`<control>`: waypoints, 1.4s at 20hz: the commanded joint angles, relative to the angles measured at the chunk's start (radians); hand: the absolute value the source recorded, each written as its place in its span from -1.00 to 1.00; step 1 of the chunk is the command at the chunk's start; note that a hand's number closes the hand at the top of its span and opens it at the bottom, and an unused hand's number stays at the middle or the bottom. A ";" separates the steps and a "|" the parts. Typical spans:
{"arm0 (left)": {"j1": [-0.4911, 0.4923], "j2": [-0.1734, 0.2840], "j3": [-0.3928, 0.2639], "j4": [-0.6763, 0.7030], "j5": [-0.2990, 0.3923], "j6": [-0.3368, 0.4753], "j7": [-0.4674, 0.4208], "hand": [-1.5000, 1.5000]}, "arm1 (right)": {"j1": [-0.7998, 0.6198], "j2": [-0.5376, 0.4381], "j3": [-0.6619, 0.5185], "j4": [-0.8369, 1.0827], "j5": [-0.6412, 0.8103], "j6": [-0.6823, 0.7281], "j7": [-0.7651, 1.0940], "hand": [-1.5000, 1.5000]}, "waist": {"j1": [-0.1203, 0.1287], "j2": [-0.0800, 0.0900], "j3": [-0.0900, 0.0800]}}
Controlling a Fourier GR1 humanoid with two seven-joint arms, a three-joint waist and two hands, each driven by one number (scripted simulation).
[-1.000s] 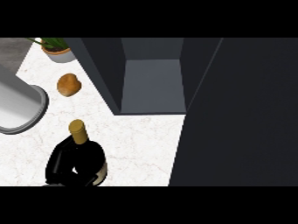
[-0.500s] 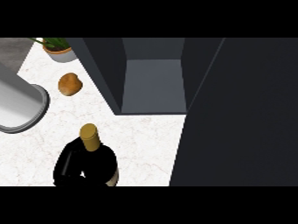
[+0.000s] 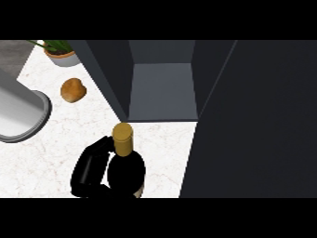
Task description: Pick up the wine, place it into the cabinet and close the cabinet
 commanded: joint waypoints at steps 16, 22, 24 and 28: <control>-0.325 0.017 0.009 0.125 -0.051 0.280 0.121 1.00 | 0.141 -0.048 0.037 -0.168 0.028 -0.008 -0.073 -1.00 | -0.010 0.003 0.001; -0.408 -0.008 0.020 0.237 -0.058 0.317 0.075 1.00 | 0.143 -0.109 -0.077 -0.209 -0.056 0.022 -0.061 -1.00 | -0.004 0.006 0.001; -0.452 -0.008 0.015 0.329 -0.057 0.307 0.061 1.00 | 0.151 -0.111 -0.012 -0.230 0.002 0.014 -0.032 -1.00 | -0.015 0.005 -0.001; -0.602 -0.008 0.008 0.444 0.006 0.366 0.094 1.00 | 0.167 -0.102 -0.015 -0.174 -0.056 0.027 -0.132 -1.00 | -0.024 0.009 0.000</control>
